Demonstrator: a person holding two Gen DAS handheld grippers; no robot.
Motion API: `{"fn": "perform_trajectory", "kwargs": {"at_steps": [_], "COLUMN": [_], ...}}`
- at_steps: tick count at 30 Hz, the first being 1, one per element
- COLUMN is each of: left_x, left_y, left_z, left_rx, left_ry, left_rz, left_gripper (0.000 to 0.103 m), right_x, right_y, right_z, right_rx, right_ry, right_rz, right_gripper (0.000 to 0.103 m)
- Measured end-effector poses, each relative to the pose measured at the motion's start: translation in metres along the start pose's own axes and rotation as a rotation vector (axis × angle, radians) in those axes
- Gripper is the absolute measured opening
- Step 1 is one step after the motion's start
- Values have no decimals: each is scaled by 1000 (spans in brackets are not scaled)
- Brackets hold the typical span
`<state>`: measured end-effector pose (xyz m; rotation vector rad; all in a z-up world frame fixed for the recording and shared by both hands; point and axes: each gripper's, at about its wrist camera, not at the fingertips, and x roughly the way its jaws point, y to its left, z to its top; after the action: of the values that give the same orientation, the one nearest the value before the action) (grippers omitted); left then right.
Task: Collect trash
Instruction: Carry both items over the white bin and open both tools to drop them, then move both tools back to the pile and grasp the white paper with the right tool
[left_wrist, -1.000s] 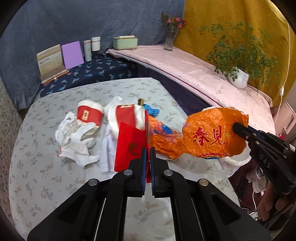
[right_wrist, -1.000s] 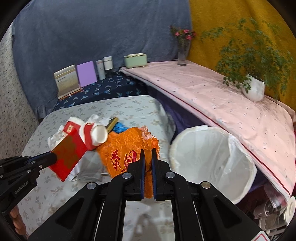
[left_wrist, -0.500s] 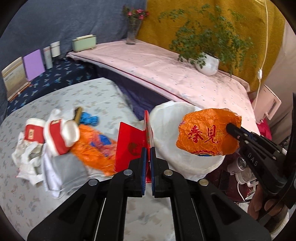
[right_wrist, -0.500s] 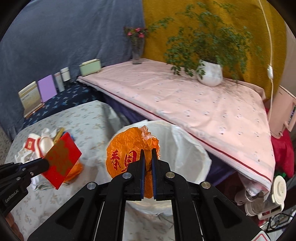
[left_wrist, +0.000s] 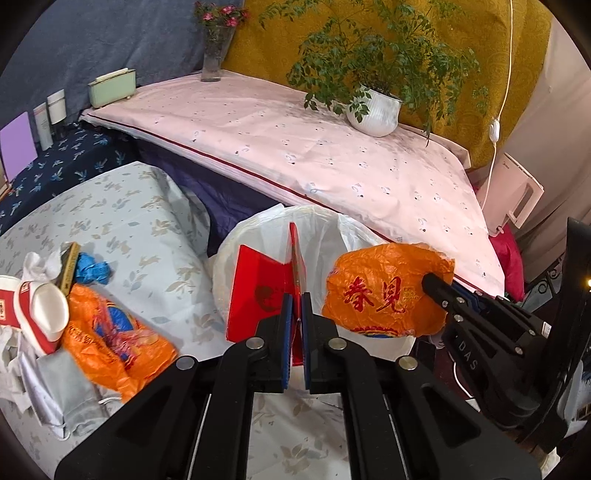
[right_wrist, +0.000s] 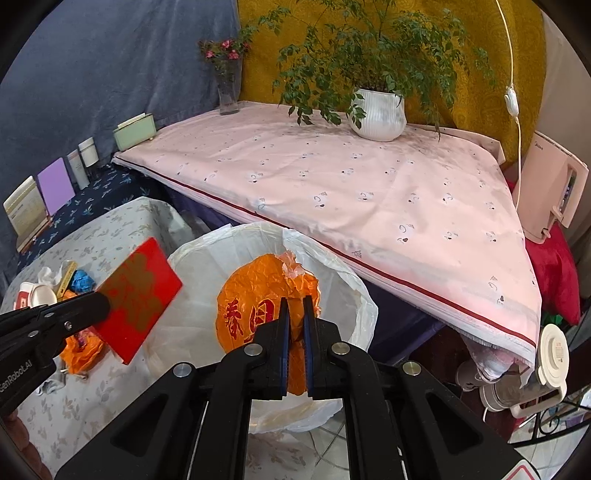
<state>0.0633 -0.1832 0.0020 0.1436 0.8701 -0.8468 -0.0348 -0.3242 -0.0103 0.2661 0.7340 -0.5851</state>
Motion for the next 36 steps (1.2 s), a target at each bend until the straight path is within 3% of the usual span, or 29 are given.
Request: {"fn": "perform_trajectory", "kwargs": {"at_steps": [1, 2, 3, 4, 5, 7, 22, 36], "left_x": [2, 4, 6, 6, 5, 1, -45, -113], "left_y": [0, -1, 0, 1, 3, 7, 71, 160], "left_z": [1, 2, 2, 2, 2, 1, -23, -70], "left_rx": [-2, -5, -11, -22, -29, -38, -178, -364], "left_ry": [-2, -6, -8, -14, -22, -45, -84, -139], "left_rz": [-3, 2, 22, 39, 46, 66, 180, 364], "left_gripper": [8, 16, 35, 46, 57, 59, 65, 76], "right_x": [1, 1, 2, 1, 0, -4, -35, -64], "right_y": [1, 0, 0, 0, 0, 1, 49, 156], "right_z": [1, 1, 1, 2, 3, 4, 6, -17], "right_rx": [2, 6, 8, 12, 15, 15, -60, -228], "right_ry": [0, -6, -6, -11, -18, -34, -78, -68], "right_rz": [1, -1, -1, 0, -1, -3, 66, 230], "right_gripper": [11, 13, 21, 33, 39, 44, 55, 59]}}
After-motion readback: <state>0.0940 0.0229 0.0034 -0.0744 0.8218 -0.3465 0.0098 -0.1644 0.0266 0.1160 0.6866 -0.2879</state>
